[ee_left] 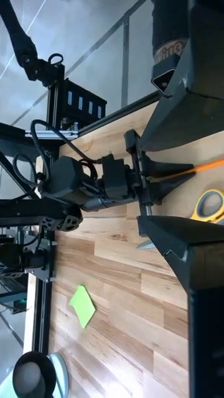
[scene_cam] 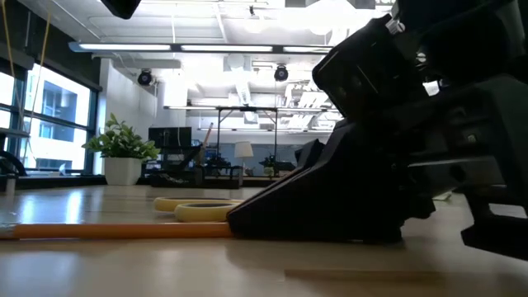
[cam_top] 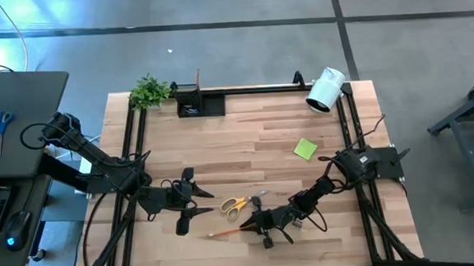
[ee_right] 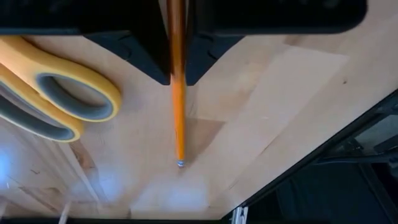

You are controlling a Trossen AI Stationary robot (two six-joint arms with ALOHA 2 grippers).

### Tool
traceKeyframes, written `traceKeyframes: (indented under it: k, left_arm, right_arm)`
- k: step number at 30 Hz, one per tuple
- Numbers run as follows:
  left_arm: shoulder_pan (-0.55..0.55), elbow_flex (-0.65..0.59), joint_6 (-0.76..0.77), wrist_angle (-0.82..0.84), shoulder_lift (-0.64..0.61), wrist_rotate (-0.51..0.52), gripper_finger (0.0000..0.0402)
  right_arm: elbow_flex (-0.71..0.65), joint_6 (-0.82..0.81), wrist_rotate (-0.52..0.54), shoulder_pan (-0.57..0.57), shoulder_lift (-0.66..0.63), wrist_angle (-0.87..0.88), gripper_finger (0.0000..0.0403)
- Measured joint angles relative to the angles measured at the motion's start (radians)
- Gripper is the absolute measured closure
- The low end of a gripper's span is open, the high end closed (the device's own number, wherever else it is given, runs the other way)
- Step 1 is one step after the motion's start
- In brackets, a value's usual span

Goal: Pick and place office supplies into organizer
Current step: Put the orange pencil into the top left section of the desk organizer

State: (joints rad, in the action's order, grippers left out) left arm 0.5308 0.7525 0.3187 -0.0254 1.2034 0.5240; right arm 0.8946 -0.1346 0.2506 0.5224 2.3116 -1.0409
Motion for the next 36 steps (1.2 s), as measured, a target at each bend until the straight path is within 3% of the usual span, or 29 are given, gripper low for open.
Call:
traceKeyframes:
  k: [13, 18, 25, 28, 33, 36]
  left_arm:
    - [0.0, 0.0, 0.0, 0.001, 0.0, 0.0, 0.0232]
    - [0.0, 0.0, 0.013, -0.016, -0.006, -0.015, 0.0232]
    - [0.03, 0.0, -0.008, -0.159, -0.054, -0.133, 0.0232]
    - [0.075, 0.0, -0.092, -0.14, -0.062, -0.08, 0.0232]
    - [0.142, 0.0, -0.183, -0.081, -0.082, 0.124, 0.0232]
    - [0.158, 0.0, -0.244, -0.08, -0.076, 0.155, 0.0232]
  right_arm:
    - [-0.006, 0.014, 0.003, 0.001, -0.015, -0.06, 0.0397]
    - [-0.012, 0.077, 0.053, 0.028, -0.114, 0.004, 0.0398]
    - [-0.01, 0.144, 0.236, 0.105, -0.318, 0.173, 0.0398]
    - [-0.009, 0.175, 0.323, 0.15, -0.409, 0.258, 0.0397]
    - [-0.008, 0.205, 0.483, 0.229, -0.533, 0.361, 0.0398]
    - [-0.008, 0.237, 0.597, 0.275, -0.58, 0.371, 0.0398]
